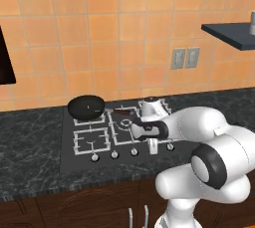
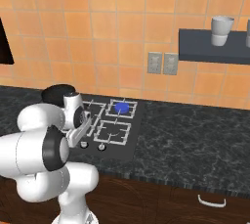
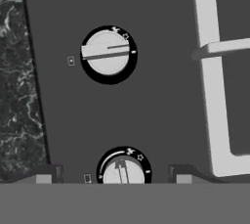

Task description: Turn off the rear right burner of the stove.

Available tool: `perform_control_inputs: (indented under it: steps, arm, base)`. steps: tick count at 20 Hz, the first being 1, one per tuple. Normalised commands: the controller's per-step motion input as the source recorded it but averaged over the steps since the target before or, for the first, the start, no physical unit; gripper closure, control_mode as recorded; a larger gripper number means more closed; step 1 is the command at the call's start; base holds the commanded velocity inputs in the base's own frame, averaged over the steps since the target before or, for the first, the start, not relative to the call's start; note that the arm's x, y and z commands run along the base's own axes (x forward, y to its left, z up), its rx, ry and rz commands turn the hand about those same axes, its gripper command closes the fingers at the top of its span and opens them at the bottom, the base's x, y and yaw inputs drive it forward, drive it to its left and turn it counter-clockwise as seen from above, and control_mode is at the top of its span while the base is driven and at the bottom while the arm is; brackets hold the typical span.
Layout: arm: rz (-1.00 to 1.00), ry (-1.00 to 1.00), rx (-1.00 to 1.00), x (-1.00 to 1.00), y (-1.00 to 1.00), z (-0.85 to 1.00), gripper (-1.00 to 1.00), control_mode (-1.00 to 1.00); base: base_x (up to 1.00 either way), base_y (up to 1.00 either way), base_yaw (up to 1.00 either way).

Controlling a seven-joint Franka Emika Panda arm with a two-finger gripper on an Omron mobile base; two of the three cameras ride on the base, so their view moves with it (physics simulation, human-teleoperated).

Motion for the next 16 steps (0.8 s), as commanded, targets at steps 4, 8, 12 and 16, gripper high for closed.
perform_control_inputs:
  steps: [4, 8, 12, 16]
  arm:
    - [0.0, 0.01, -0.01, 0.02, 0.02, -0.01, -1.0, -1.0]
    - [0.0, 0.03, -0.02, -0.14, 0.01, -0.23, -1.0, -1.0]
    - [0.0, 0.02, -0.01, 0.0, 0.0, -0.18, -1.0, -1.0]
    - [0.0, 0.05, 0.0, -0.09, 0.0, -0.39, -1.0, -1.0]
  base:
    - [0.0, 0.0, 0.0]
    - [0.0, 0.0, 0.0]
    - [0.0, 0.0, 0.0]
    - [0.0, 0.0, 0.0]
